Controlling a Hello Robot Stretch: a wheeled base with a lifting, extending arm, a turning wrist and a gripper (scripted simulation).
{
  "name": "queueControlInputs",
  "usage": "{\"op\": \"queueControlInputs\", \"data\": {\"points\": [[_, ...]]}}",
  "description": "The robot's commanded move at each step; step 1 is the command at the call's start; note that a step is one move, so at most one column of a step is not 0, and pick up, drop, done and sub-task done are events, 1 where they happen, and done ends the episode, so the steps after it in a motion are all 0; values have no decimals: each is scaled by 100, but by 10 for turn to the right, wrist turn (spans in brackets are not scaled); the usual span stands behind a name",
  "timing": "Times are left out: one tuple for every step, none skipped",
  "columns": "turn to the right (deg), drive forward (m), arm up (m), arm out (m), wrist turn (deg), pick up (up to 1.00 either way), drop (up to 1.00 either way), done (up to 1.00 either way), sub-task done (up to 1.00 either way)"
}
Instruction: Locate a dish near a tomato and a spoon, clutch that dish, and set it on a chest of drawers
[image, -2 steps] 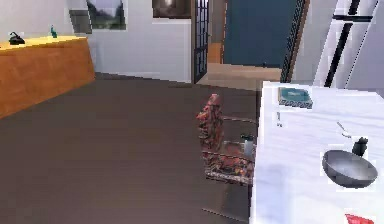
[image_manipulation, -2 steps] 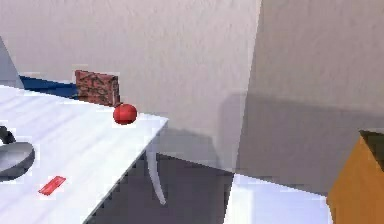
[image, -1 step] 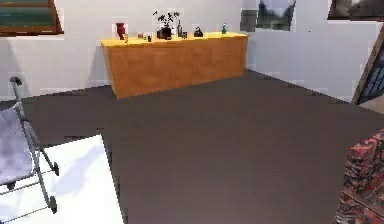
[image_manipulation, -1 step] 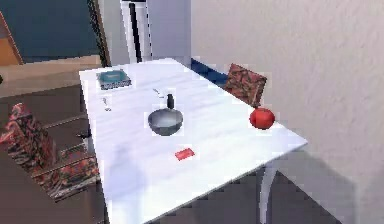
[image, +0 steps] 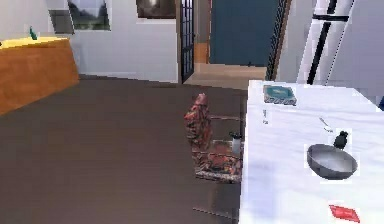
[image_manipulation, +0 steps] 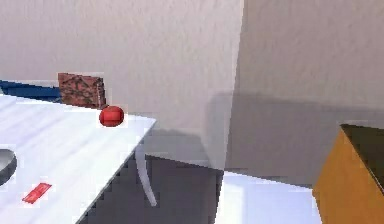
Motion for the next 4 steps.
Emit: {"op": "queueControlInputs", "data": {"points": [[270,0,0,0,0,0,0,0,0],[0,25,0,0,0,0,0,0,0],[-450,0,0,0,0,0,0,0,0],[-240,0,0,0,0,0,0,0,0]]}}
